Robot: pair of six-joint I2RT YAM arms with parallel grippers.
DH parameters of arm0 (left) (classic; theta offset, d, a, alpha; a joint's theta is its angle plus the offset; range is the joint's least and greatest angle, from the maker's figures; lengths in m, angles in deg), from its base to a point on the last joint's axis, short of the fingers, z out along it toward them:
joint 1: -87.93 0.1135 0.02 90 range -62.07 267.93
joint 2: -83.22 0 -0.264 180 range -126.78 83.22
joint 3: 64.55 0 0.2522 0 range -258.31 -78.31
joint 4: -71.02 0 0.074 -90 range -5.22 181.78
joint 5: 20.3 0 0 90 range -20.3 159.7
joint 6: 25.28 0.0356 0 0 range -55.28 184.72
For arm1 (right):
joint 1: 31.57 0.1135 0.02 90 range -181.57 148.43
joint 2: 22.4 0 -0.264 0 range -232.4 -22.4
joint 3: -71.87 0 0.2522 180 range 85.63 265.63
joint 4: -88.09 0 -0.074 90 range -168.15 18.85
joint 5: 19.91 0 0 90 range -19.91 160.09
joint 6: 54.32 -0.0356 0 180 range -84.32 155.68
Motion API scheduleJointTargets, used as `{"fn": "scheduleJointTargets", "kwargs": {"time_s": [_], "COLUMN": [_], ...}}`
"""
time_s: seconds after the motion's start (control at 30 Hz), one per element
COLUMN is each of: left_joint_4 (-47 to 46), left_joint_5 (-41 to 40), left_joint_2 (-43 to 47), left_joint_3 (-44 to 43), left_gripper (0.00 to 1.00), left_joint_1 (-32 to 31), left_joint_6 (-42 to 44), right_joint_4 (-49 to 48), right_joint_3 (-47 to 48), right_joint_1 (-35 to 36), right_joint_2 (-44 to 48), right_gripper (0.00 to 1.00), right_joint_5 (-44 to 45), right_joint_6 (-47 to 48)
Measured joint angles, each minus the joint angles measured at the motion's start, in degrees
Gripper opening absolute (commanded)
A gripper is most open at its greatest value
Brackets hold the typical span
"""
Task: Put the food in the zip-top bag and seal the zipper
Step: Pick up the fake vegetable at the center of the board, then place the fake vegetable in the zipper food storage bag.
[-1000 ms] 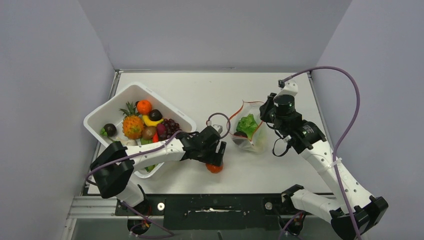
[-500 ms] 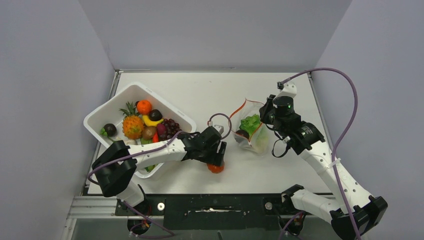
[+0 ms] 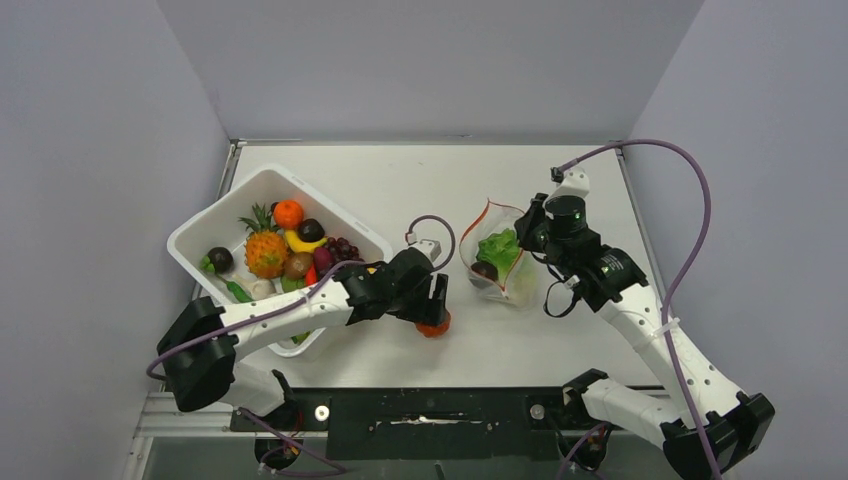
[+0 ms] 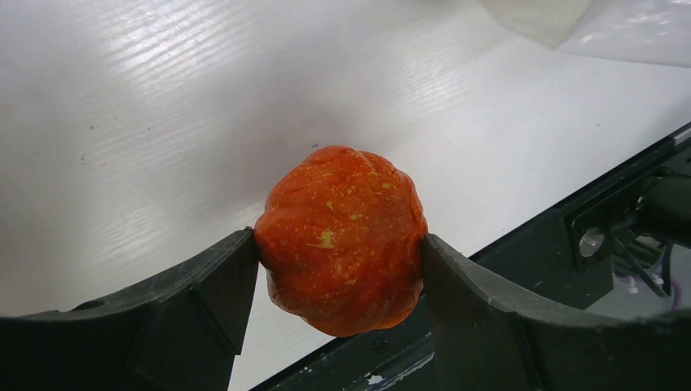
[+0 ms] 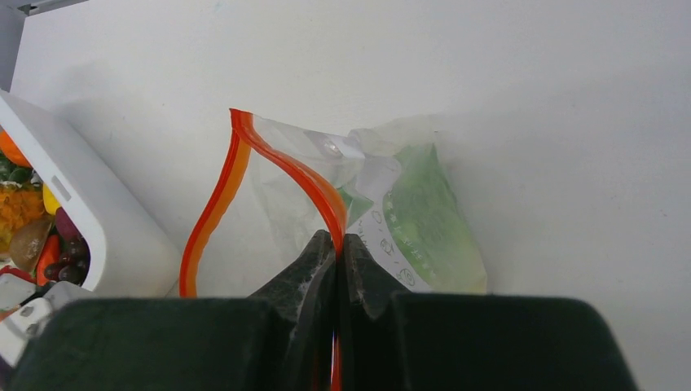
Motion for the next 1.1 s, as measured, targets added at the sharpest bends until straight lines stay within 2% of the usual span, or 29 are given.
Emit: {"fn": "scheduleJointTargets", "kwargs": {"time_s": [0.27, 0.57, 1.1], "left_joint_4": [2.1, -1.9, -16.2], "left_joint_5": [-4.0, -8.2, -7.6], "left_joint_2": [8.3, 18.3, 13.2], "left_joint_3": [-1.6, -3.0, -7.9], "left_gripper": [0.32, 0.3, 0.28], "left_joint_1": [0.0, 0.1, 0.4], "left_joint_6": [-1.5, -2.8, 0.5], "right_joint_4": [-0.1, -1.6, -6.6], "right_joint_3": [-0.3, -0.3, -1.8], "right_joint_1": [0.0, 0.0, 0.1], "right_joint_2": [0.6, 0.6, -0.7], "right_gripper": [0.0, 0.0, 0.0], "right_joint_5": [-3.2, -10.6, -18.4], "right_joint_6": [0.4, -1.2, -7.1]}}
